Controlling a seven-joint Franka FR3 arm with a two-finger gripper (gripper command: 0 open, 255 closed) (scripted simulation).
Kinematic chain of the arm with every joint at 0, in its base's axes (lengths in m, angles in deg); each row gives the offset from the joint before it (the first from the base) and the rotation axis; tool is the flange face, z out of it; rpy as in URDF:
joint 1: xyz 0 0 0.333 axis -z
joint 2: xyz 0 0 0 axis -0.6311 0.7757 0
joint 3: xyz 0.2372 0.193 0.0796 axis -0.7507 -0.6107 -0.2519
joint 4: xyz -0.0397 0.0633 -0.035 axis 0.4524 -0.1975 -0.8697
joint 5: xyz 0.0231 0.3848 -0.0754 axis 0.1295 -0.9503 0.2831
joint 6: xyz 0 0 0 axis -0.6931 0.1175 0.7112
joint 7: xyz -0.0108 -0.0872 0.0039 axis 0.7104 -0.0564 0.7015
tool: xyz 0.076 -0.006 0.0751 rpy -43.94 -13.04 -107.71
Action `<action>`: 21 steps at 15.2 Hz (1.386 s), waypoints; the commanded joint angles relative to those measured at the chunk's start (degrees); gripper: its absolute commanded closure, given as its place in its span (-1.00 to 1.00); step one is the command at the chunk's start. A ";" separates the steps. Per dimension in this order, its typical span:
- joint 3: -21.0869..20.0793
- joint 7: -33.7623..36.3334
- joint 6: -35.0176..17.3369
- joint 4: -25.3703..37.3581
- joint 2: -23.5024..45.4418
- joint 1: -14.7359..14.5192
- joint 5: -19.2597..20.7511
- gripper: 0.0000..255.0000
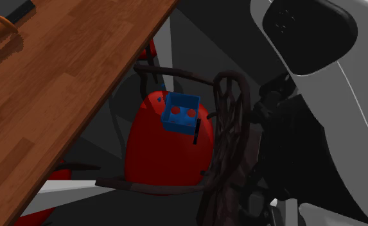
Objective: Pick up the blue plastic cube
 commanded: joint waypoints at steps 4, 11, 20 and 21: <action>1.62 -1.55 -5.42 -4.25 1.41 0.28 0.62 -1.00; 5.47 -5.21 -18.67 -11.75 7.74 1.06 1.97 -1.00; 10.50 -10.60 -36.45 -15.83 22.28 1.61 2.30 -1.00; 11.04 -11.32 -38.39 -15.87 24.29 1.59 2.10 -1.00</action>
